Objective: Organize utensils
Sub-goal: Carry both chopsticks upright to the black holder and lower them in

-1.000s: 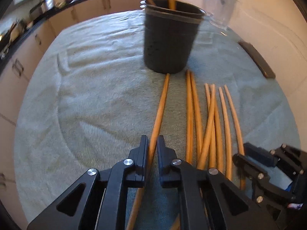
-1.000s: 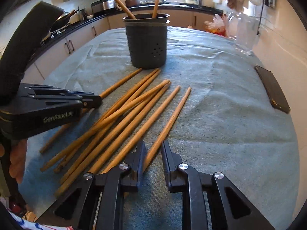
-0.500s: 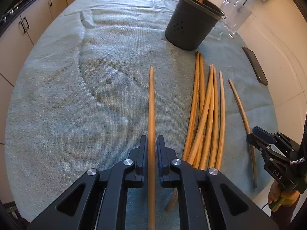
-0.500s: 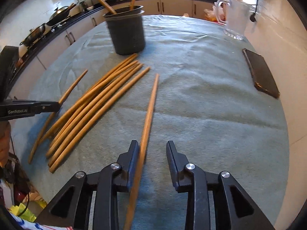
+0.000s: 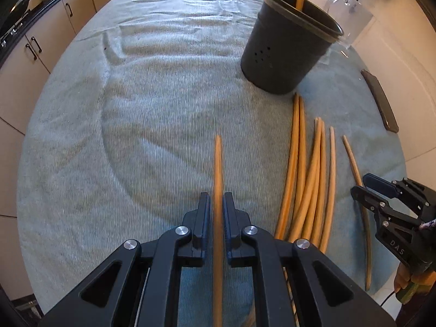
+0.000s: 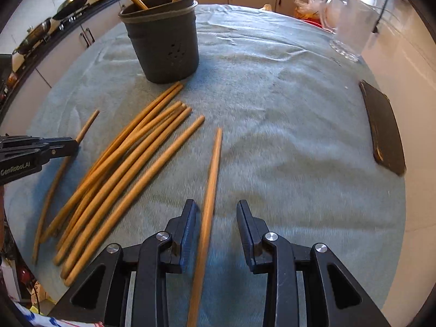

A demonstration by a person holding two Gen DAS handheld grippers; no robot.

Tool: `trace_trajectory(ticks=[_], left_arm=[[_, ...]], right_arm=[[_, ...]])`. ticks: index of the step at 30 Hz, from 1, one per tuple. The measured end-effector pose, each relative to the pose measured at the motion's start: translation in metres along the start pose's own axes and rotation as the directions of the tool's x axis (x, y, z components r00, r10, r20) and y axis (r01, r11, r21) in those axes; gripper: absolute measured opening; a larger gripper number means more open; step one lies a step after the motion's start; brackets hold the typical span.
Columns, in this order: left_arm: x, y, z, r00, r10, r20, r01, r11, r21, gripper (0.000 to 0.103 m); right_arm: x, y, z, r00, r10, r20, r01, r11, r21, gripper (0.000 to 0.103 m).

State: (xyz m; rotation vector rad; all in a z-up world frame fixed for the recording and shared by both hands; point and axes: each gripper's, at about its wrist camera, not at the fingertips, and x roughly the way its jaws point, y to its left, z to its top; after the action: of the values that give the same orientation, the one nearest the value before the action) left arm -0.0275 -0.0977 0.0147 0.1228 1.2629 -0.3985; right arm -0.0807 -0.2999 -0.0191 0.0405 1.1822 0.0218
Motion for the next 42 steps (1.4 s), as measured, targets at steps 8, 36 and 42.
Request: trace_trajectory(ticks=[8,36,42], left_arm=[[0.002,0.004,0.006,0.999,-0.002,0.047,0.001,1.0,0.017,0.009],[-0.158,0.007,-0.09,0.847,-0.119,0.518,0.1,0.993,0.065,0.006],[-0.188,0.006,-0.111,0.795,-0.14,0.59,0.115,0.99,0.08,0.006]], right_arm=[[0.012,0.009,0.035,0.996,-0.004,-0.087,-0.002,0.998,-0.065,0.022],[-0.151,0.028,-0.044,0.86,0.093,0.501,-0.112,0.994,0.008,0.007],[-0.165,0.034,-0.052,0.83,0.115,0.546,-0.135,0.991,-0.004,0.007]])
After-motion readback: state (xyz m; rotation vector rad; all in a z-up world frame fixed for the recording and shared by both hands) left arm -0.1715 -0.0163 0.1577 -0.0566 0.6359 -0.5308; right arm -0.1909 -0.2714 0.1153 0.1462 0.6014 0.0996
